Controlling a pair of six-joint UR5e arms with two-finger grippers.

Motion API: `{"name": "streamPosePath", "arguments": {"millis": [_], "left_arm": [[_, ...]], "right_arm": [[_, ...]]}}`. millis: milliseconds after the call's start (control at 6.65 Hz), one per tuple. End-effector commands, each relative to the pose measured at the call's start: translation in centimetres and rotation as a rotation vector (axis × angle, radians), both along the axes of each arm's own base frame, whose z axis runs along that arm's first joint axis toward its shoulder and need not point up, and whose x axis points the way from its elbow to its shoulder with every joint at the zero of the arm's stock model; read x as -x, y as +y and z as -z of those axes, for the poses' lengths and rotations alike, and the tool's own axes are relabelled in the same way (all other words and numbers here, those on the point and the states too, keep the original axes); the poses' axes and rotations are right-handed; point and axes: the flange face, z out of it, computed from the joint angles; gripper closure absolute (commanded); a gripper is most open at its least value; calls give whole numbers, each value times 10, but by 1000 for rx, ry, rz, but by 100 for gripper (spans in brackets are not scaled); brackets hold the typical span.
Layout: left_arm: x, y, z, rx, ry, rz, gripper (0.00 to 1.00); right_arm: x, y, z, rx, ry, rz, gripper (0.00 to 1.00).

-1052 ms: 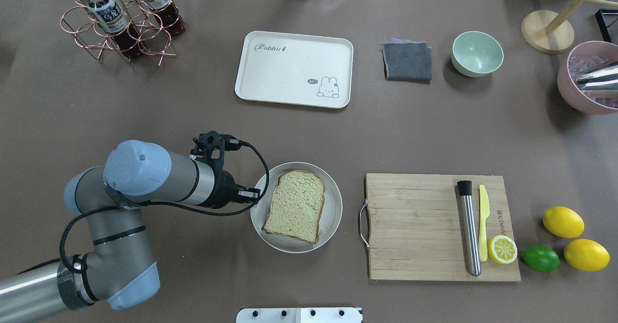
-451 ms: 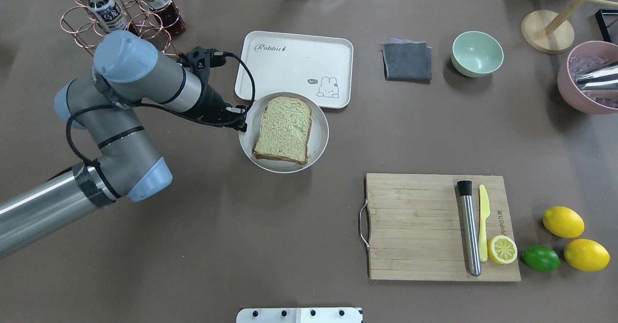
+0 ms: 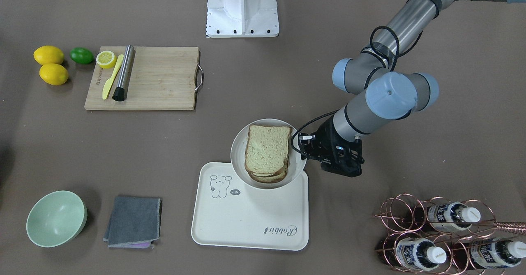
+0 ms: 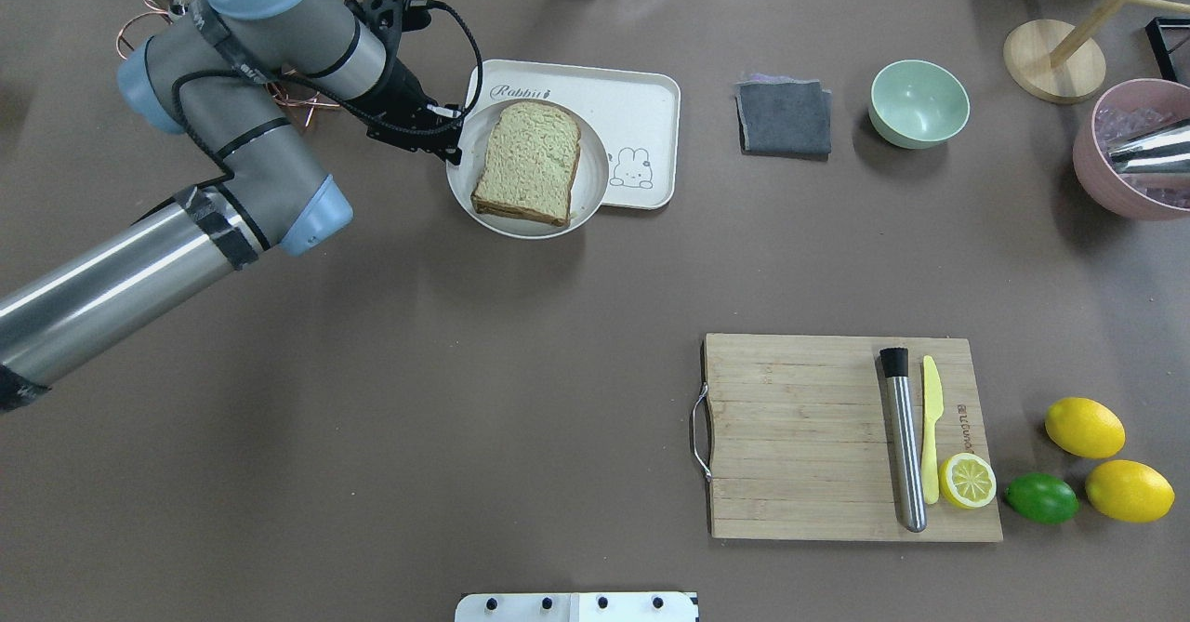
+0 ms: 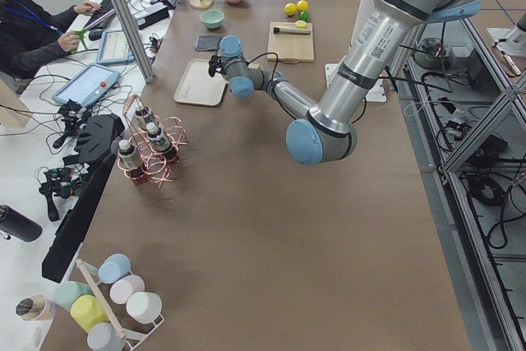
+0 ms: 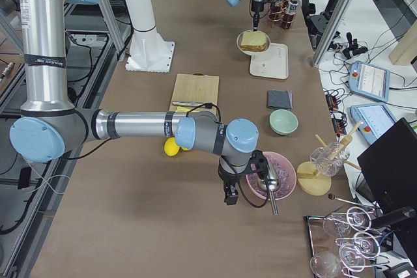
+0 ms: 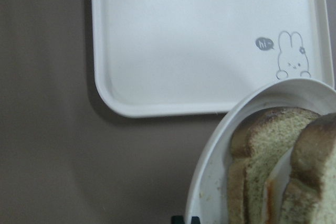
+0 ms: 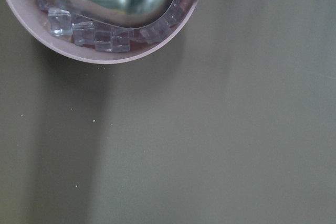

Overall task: Make sandwich and place on tray
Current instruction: 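Lift the plate with the left gripper and carry it toward the tray, then lower the plate onto the white tray and open the left gripper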

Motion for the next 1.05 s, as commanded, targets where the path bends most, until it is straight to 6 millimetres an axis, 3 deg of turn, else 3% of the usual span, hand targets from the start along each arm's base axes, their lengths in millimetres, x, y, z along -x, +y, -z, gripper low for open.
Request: {"name": "streamPosePath", "arguments": {"millis": [0, 301, 902], "left_arm": [[-6, -50, 0, 1, -42, 0, 100], [-20, -77, 3, -20, -43, -2, 100], [-59, -79, 17, -50, -74, 14, 100]], "right_arm": [[0, 0, 2, -3, -4, -2, 0], [1, 3, 0, 1, -6, -2, 0], [1, 5, -3, 6, -7, -1, 0]]}}
